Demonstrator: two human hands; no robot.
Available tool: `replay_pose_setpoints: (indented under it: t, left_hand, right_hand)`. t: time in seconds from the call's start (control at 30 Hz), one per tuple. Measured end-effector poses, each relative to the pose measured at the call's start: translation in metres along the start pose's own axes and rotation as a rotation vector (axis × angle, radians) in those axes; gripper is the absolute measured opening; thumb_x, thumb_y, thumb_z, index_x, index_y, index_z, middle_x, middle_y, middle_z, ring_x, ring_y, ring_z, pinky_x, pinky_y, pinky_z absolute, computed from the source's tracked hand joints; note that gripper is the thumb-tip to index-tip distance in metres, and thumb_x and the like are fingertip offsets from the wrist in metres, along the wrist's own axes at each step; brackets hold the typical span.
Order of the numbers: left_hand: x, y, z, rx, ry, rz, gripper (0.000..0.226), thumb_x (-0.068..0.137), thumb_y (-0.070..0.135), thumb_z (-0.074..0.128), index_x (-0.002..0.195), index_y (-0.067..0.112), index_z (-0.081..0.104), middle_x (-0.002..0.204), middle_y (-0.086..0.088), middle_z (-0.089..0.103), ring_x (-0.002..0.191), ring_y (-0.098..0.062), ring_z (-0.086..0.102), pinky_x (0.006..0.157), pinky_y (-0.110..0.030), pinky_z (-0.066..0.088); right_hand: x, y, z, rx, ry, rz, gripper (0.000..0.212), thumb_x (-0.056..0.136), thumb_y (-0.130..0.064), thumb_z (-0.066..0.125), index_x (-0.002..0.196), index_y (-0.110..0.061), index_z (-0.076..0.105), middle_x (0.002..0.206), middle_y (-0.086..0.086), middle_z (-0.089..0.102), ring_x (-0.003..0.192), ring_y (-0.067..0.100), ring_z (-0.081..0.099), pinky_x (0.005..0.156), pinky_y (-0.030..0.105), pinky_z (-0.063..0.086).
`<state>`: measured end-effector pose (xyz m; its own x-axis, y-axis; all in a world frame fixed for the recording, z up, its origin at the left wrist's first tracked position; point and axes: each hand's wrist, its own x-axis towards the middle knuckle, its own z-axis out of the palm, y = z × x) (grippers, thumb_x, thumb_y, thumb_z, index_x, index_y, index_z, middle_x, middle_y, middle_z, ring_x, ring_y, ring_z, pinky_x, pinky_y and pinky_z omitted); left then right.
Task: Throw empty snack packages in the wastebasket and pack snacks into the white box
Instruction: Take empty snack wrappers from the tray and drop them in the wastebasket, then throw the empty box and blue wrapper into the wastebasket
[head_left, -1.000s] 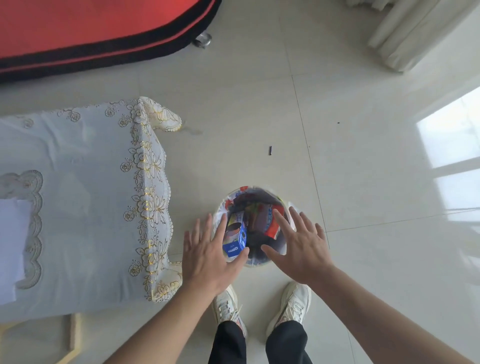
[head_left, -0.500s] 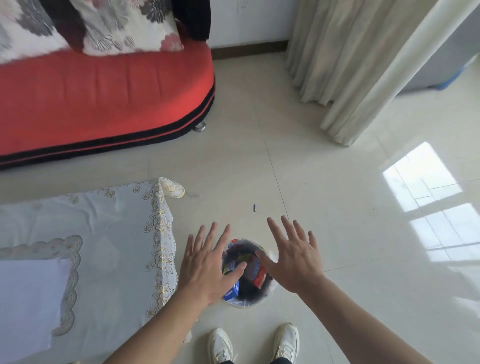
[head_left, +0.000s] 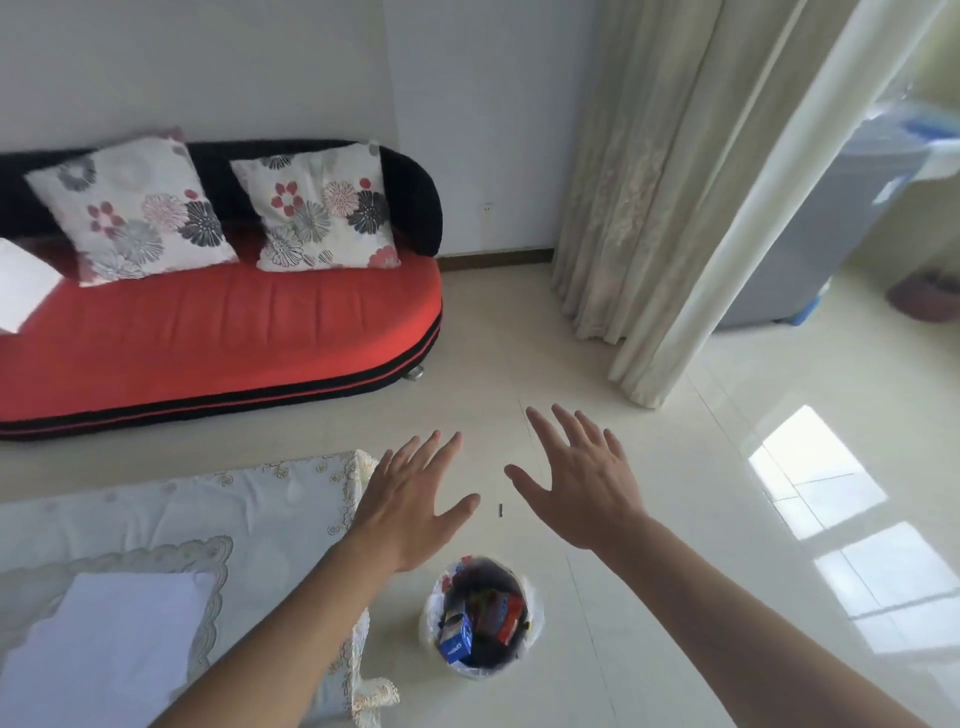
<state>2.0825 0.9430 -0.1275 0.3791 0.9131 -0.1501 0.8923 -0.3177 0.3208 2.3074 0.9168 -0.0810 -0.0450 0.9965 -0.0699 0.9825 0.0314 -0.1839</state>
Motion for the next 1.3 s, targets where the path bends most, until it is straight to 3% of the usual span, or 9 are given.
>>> replay_pose_setpoints:
  t: [0.17, 0.33, 0.43, 0.67, 0.93, 1.17, 1.3]
  left_hand:
    - [-0.043, 0.004, -0.061, 0.017, 0.134, -0.120, 0.082, 0.092, 0.078, 0.025, 0.161, 0.041, 0.000, 0.171, 0.007, 0.005, 0.158, -0.018, 0.002, 0.127, -0.047, 0.007]
    - [-0.100, 0.021, -0.111, 0.041, 0.161, -0.227, 0.080, 0.094, 0.075, 0.032, 0.160, 0.044, 0.000, 0.171, 0.009, 0.005, 0.158, -0.018, 0.001, 0.127, -0.044, 0.002]
    - [-0.139, 0.032, -0.133, 0.062, 0.209, -0.325, 0.083, 0.092, 0.078, 0.032, 0.161, 0.044, 0.000, 0.171, 0.008, 0.005, 0.158, -0.020, 0.001, 0.127, -0.046, 0.004]
    - [-0.250, 0.038, -0.159, 0.070, 0.332, -0.543, 0.085, 0.090, 0.082, 0.029, 0.161, 0.043, 0.000, 0.171, 0.005, 0.009, 0.157, -0.021, 0.008, 0.127, -0.045, 0.008]
    - [-0.416, 0.014, -0.139, 0.065, 0.461, -0.879, 0.087, 0.086, 0.086, 0.024, 0.160, 0.046, 0.000, 0.171, 0.008, 0.010, 0.157, -0.019, 0.008, 0.127, -0.047, 0.012]
    - [-0.540, -0.008, -0.123, 0.072, 0.555, -1.008, 0.086, 0.088, 0.084, 0.030, 0.160, 0.045, 0.004, 0.169, 0.010, 0.018, 0.156, -0.018, 0.014, 0.126, -0.047, 0.016]
    - [-0.612, -0.033, -0.119, 0.118, 0.584, -1.038, 0.096, 0.078, 0.095, 0.009, 0.159, 0.043, 0.011, 0.167, 0.010, 0.023, 0.155, -0.017, 0.019, 0.123, -0.045, 0.021]
  right_hand:
    - [-0.012, -0.037, -0.069, 0.016, 0.094, -0.165, 0.077, 0.094, -0.074, 0.029, 0.159, -0.034, 0.014, 0.166, 0.002, 0.023, 0.153, 0.025, 0.019, 0.123, 0.049, 0.019]
    - [-0.031, -0.064, -0.118, 0.014, 0.136, -0.341, 0.079, 0.093, -0.075, 0.029, 0.158, -0.033, 0.017, 0.164, 0.002, 0.026, 0.152, 0.025, 0.019, 0.123, 0.045, 0.018]
    - [-0.045, -0.078, -0.133, 0.019, 0.152, -0.441, 0.085, 0.086, -0.081, 0.020, 0.158, -0.035, 0.017, 0.163, 0.001, 0.028, 0.152, 0.025, 0.021, 0.123, 0.047, 0.020]
    - [-0.078, -0.131, -0.151, 0.066, 0.095, -0.658, 0.082, 0.091, -0.079, 0.027, 0.159, -0.036, 0.011, 0.166, 0.001, 0.023, 0.154, 0.027, 0.015, 0.125, 0.048, 0.016]
    - [-0.146, -0.236, -0.131, 0.064, 0.046, -0.963, 0.082, 0.091, -0.079, 0.026, 0.159, -0.035, 0.012, 0.166, 0.001, 0.022, 0.154, 0.027, 0.016, 0.124, 0.047, 0.018]
    - [-0.217, -0.327, -0.100, 0.065, 0.005, -1.072, 0.081, 0.092, -0.078, 0.027, 0.158, -0.036, 0.012, 0.166, 0.000, 0.021, 0.154, 0.024, 0.014, 0.124, 0.044, 0.016]
    - [-0.261, -0.381, -0.077, 0.083, -0.005, -1.096, 0.089, 0.083, -0.084, 0.014, 0.158, -0.036, 0.012, 0.165, 0.000, 0.023, 0.153, 0.022, 0.019, 0.124, 0.043, 0.019]
